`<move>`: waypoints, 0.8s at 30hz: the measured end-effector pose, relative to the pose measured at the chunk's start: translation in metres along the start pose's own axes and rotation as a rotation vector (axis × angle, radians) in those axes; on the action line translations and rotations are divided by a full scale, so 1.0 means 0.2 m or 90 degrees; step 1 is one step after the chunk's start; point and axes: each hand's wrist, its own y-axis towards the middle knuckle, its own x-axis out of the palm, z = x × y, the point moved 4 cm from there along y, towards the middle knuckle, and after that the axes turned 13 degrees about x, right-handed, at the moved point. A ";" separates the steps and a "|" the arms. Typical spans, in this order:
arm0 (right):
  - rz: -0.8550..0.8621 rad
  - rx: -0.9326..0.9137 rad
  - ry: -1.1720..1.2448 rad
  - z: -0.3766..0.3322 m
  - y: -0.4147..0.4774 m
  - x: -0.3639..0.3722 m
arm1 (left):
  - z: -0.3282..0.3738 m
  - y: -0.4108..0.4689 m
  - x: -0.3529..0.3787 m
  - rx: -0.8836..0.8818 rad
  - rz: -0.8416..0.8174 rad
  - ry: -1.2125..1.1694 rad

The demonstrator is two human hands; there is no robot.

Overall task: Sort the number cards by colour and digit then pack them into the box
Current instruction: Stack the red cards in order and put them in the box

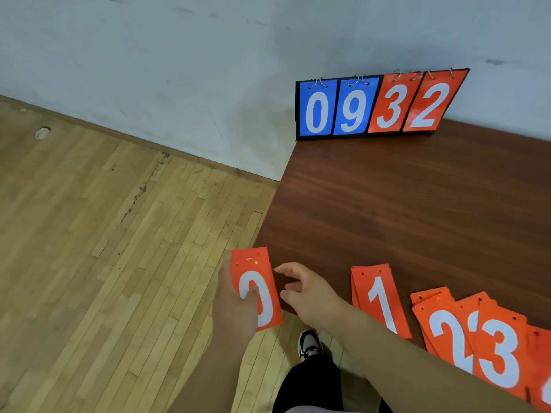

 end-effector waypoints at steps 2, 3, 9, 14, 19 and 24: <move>0.010 0.000 0.057 0.04 -0.03 -0.05 | 0.10 -0.03 0.03 0.026 -0.021 -0.060; 0.018 -0.001 0.085 0.05 -0.06 -0.08 | 0.15 -0.05 0.07 0.039 -0.044 -0.081; 0.251 0.025 0.051 0.22 -0.28 -0.51 | 0.37 -0.09 0.38 0.034 -0.136 -0.115; 0.488 0.104 0.074 0.50 -0.61 -0.91 | 0.50 -0.19 0.76 0.026 -0.281 0.112; 0.524 0.157 0.125 0.75 -0.80 -1.07 | 0.63 -0.33 1.02 0.059 -0.340 0.403; 0.475 0.172 0.151 0.94 -0.83 -1.13 | 0.64 -0.39 1.05 0.024 -0.303 0.384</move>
